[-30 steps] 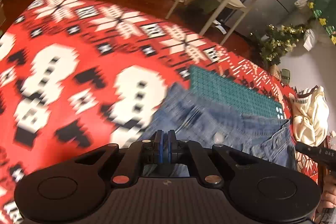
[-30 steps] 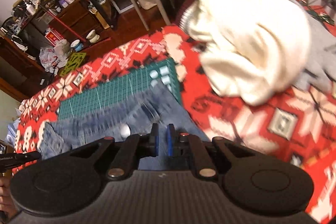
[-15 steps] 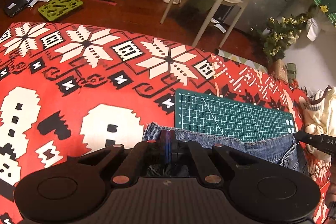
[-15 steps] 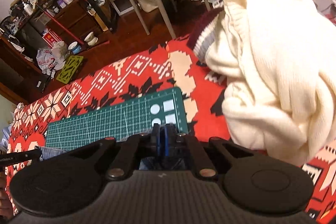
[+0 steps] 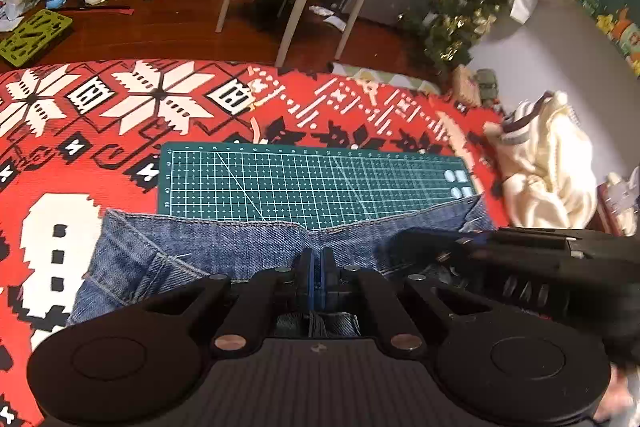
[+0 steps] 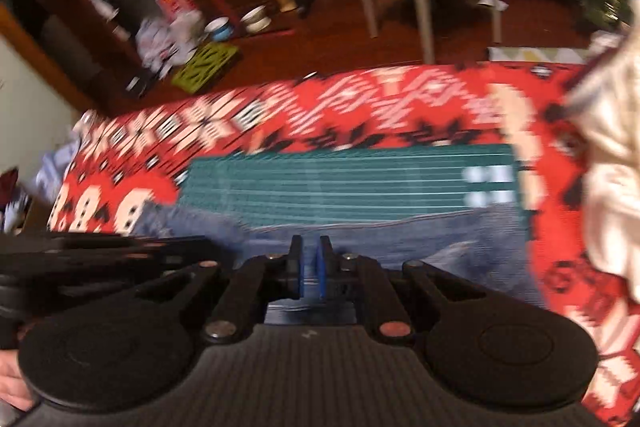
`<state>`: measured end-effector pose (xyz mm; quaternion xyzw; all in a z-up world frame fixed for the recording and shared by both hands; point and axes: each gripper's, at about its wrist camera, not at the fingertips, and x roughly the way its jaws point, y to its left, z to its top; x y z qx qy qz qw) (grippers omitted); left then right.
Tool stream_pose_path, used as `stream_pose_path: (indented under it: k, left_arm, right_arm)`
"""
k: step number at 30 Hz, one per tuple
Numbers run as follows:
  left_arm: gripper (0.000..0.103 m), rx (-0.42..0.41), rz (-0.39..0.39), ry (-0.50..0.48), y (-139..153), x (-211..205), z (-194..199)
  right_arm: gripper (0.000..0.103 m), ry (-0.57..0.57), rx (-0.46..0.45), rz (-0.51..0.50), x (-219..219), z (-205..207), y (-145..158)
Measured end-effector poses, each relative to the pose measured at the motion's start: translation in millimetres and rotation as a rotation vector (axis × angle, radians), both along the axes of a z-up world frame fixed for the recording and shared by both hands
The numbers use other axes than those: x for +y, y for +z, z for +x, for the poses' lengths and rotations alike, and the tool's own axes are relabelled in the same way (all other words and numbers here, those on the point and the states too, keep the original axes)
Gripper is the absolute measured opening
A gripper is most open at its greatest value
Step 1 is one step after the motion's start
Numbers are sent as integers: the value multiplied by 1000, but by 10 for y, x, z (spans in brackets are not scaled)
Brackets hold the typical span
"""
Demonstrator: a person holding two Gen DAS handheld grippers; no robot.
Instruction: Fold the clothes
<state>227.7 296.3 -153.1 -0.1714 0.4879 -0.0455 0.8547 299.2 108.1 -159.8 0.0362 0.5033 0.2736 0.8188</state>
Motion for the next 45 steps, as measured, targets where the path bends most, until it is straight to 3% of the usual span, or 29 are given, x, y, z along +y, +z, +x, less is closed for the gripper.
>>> stream_pose_path:
  k: [5, 12, 19, 24, 29, 36, 38, 39, 43, 45]
  left_arm:
    - [2, 12, -6, 46, -154, 123, 106]
    - [2, -10, -62, 103, -147, 238, 168]
    - [1, -71, -87, 52, 191, 200, -46]
    - [2, -90, -83, 7, 395, 126, -533]
    - [3, -62, -78, -2, 375, 32, -1091]
    - [5, -5, -61, -23, 195, -194, -1805]
    - [22, 16, -52, -32, 120, -266, -1945]
    - [26, 18, -40, -38, 75, -313, -2013]
    - [26, 39, 5, -22, -111, -427, -2158]
    - [29, 1, 19, -14, -121, -452, -2231]
  right_arm:
    - [4, 35, 8, -63, 354, 3, -172]
    - [6, -6, -13, -37, 398, 126, -209]
    - [10, -12, -59, -9, 186, -96, 140]
    - [14, -20, -90, 12, -95, -520, 512]
    - [18, -47, -108, -26, -253, -1087, 569]
    - [25, -50, -58, -83, -524, -2051, 298]
    - [29, -58, -48, -98, -572, -2295, 202]
    - [31, -60, -52, -109, -577, -2390, 161]
    - [32, -70, -48, -129, -606, -2658, 19]
    - [32, -78, -38, -153, -599, -2697, -54]
